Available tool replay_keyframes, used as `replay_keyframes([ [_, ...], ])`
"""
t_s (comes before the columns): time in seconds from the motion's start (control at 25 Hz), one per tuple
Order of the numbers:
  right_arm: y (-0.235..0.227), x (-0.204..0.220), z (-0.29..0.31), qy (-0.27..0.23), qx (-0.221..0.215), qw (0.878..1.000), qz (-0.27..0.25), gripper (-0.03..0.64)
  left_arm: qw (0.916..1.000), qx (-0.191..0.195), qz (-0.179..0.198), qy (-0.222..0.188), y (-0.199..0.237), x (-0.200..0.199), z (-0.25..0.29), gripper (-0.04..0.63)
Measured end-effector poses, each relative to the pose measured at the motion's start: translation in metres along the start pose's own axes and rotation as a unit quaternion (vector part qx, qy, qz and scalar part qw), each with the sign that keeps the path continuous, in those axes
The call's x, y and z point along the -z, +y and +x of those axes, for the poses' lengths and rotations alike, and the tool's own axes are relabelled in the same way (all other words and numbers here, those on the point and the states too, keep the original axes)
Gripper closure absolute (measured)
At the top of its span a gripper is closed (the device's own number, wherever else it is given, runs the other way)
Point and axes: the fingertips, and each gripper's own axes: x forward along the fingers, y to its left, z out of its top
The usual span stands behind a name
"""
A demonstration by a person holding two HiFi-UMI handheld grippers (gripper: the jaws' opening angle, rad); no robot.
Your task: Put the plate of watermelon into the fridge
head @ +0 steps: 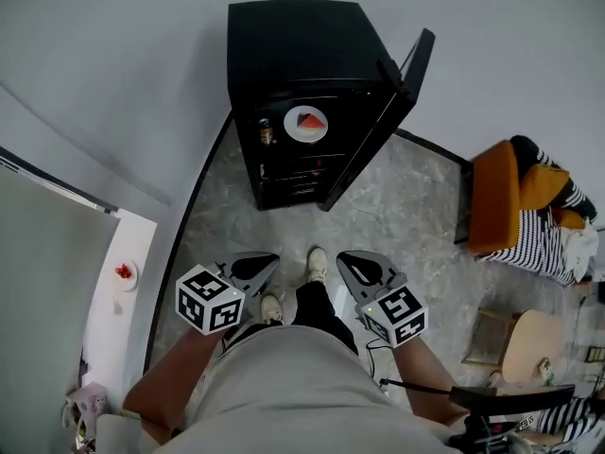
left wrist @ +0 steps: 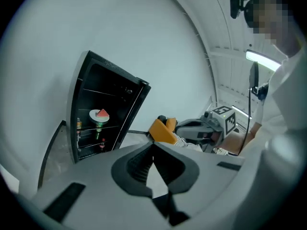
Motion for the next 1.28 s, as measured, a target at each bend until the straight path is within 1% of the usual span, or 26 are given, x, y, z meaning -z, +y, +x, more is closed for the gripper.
replay_keyframes([
  [0.12,0.017,0.001,-0.006,-0.003,0.001,1.0,-0.005,0.595,0.9999,0.007,0.009,-0.005,-0.016,0.005,-0.02,0.583],
  [0.32,0.042,0.0,-0.015,-0.003,0.001,1.0,-0.014,0.597,0.9994,0.019,0.029,0.002,-0.039,0.018,-0.04,0.583],
  [0.52,0.061,-0.005,-0.024,-0.009,0.0,1.0,-0.025,0.598,0.9991,0.024,0.035,0.002,-0.048,0.024,-0.054,0.583],
  [0.76,0.072,-0.006,-0.028,-0.005,-0.002,0.999,-0.035,0.6,0.9981,0.029,0.053,0.009,-0.056,0.028,-0.056,0.583],
  [1.04,0.085,-0.009,-0.025,0.004,-0.01,0.998,-0.057,0.601,0.9982,0.027,0.051,0.012,-0.054,0.035,-0.061,0.583],
  [1.28,0.091,-0.011,-0.024,0.006,-0.013,0.998,-0.063,0.601,0.9985,0.024,0.048,0.011,-0.05,0.037,-0.064,0.583],
])
